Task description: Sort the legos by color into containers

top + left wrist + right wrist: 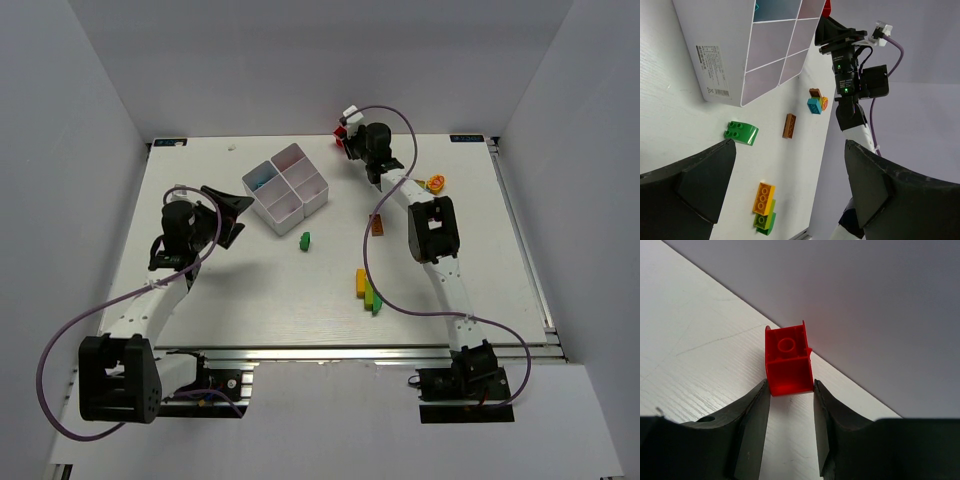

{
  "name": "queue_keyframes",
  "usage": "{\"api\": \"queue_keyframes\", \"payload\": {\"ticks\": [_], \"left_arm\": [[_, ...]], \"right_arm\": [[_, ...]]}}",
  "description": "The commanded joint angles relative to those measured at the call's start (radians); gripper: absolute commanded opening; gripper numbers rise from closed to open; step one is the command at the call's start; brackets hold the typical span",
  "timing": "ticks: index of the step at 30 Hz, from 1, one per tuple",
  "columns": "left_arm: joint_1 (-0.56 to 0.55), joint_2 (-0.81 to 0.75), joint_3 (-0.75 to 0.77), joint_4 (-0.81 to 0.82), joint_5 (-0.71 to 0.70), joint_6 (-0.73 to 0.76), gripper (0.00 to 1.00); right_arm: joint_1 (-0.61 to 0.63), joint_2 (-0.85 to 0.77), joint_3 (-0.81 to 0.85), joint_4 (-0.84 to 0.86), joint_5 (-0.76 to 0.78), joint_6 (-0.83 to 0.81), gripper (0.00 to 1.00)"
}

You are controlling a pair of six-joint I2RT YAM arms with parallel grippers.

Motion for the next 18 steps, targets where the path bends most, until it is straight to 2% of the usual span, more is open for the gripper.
{"api": "queue_keyframes", "payload": {"ticks": [1, 18], "left_arm": [[0.008, -0.004, 0.01, 0.03, 0.011, 0.002, 0.98], [0.013, 0.004, 0.007, 0.05, 0.022, -0.006, 0.98]], "right_arm": [[-0.006, 0.013, 0.049, 0.058, -0.009, -0.018, 0.0], [-0.023, -0.017, -0.012, -0.007, -0.041, -0.019, 0.0]]}}
